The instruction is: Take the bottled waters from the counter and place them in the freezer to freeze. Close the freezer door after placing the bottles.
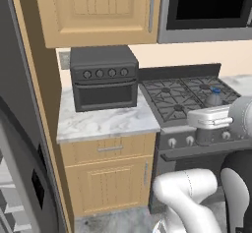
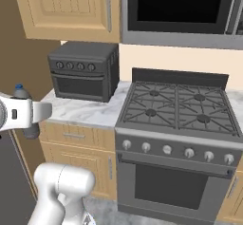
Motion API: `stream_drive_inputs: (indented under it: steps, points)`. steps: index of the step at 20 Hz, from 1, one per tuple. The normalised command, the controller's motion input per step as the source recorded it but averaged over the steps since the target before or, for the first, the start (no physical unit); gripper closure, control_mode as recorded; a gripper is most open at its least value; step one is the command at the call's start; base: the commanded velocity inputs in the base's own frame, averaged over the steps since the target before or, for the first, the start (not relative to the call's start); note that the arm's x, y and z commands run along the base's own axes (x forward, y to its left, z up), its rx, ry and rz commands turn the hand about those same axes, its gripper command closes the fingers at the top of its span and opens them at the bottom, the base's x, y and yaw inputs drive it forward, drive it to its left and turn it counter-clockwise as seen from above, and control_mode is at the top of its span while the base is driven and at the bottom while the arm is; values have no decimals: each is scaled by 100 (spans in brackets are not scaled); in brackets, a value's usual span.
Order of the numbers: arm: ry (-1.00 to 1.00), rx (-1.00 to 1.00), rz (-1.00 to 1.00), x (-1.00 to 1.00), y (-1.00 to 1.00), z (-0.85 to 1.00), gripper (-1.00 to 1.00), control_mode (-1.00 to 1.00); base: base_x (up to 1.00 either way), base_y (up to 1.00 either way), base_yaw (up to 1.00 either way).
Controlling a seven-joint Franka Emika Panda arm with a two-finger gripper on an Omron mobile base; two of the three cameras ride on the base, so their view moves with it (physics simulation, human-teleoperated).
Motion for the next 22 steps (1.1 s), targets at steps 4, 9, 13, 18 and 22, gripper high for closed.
stream_drive_inputs:
  steps: [4, 9, 13, 18, 22]
  points:
    - [0, 0, 0, 0, 0, 0, 100, 100, -82, 0, 0]
    - [0, 0, 0, 0, 0, 0, 100, 100, -76, 5, 0]
    - [0, 0, 0, 0, 0, 0, 100, 100, -61, 27, 0]
    - [0, 0, 0, 0, 0, 0, 100, 100, -45, 48, 0]
    - [0, 0, 0, 0, 0, 0, 100, 100, -22, 71, 0]
